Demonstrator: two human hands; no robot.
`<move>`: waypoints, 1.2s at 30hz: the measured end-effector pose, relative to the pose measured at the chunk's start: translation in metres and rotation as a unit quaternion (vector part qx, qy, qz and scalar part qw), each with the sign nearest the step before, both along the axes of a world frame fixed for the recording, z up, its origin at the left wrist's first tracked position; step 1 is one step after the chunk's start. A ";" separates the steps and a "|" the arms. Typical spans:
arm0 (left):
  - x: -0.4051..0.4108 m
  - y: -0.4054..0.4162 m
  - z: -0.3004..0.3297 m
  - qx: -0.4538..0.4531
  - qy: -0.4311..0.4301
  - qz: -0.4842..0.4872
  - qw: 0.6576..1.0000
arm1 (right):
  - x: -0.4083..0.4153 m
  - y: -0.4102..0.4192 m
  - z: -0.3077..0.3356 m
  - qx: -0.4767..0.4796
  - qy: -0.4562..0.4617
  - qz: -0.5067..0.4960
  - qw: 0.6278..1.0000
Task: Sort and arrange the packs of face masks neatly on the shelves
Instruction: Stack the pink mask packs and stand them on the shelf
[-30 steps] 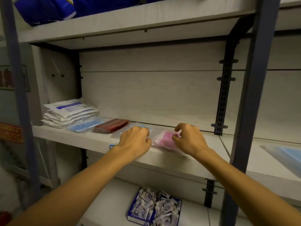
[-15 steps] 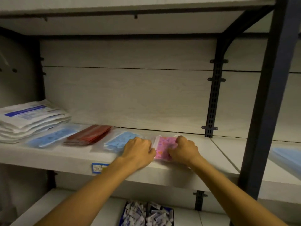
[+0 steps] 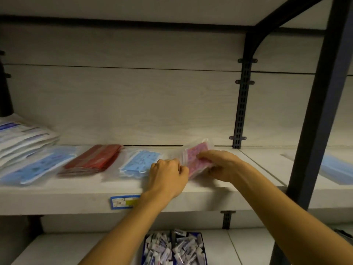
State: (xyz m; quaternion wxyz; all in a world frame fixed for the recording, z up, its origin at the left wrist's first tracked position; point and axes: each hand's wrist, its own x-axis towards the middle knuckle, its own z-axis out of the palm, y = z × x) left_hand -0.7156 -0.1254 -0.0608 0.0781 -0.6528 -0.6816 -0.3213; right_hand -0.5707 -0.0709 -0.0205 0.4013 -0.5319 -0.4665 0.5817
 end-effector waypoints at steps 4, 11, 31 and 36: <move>-0.002 0.004 -0.003 -0.003 -0.017 -0.003 1.000 | 0.002 0.005 0.000 0.009 -0.074 0.009 0.997; -0.004 0.008 -0.007 0.023 -0.044 -0.036 0.998 | 0.021 -0.001 -0.004 0.123 -0.026 0.016 0.992; 0.018 0.065 0.018 -0.029 -0.604 -0.170 0.778 | 0.045 0.027 -0.015 0.274 0.002 0.078 0.959; 0.020 0.061 0.018 0.077 -0.543 -0.196 0.813 | 0.044 0.028 -0.017 0.374 0.028 0.038 0.926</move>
